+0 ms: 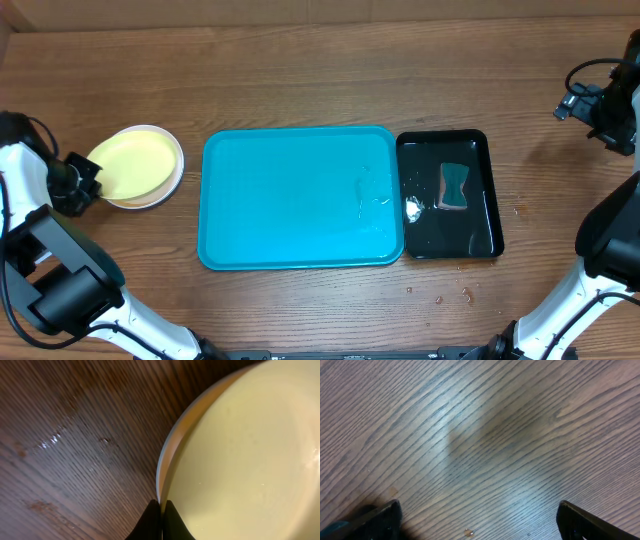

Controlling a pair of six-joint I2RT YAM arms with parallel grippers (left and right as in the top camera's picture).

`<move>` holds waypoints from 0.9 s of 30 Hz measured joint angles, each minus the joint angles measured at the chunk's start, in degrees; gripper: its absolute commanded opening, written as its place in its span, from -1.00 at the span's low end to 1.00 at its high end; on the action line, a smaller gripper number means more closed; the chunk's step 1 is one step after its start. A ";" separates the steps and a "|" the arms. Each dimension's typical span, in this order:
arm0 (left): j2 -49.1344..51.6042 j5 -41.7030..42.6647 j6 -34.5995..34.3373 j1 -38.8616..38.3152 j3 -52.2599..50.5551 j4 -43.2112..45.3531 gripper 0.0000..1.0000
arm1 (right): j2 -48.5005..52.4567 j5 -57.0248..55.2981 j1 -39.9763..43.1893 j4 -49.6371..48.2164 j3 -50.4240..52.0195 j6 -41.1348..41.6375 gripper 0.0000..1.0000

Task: Clean dirty plates on tray and stack at the side
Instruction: 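Carry the yellow plate left and set it on the stacked plates, then release the yellow plate and lift the left gripper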

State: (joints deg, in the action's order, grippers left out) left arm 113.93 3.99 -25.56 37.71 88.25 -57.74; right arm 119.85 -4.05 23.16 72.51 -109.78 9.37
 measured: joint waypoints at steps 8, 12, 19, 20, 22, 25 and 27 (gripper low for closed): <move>0.00 2.47 0.70 -0.13 -0.96 2.58 0.00 | 0.00 0.02 0.00 -0.02 0.00 0.00 1.00; 0.00 6.21 2.23 -0.15 -0.96 2.71 0.08 | 0.00 0.02 0.00 0.00 0.00 0.00 1.00; 0.00 17.03 10.71 -3.02 -0.96 3.39 0.33 | 0.00 0.02 0.00 0.00 0.00 0.02 1.00; 0.00 17.97 11.47 -3.96 -0.96 3.41 0.33 | 0.00 0.02 0.00 -0.02 0.00 0.00 1.00; 0.00 19.39 12.83 -6.10 -0.96 3.41 0.33 | 0.00 0.02 0.00 0.00 0.00 0.00 1.00; 0.00 20.74 14.45 -10.01 -0.96 3.65 0.33 | 0.00 0.02 0.00 -0.02 0.00 0.02 1.00; 0.00 21.18 15.15 -12.74 -0.96 3.85 0.33 | 0.00 0.02 0.00 0.00 0.00 0.00 1.00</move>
State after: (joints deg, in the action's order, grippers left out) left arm 113.93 25.17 -10.41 24.97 87.29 -53.89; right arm 119.85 -4.03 23.16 72.51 -109.78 9.37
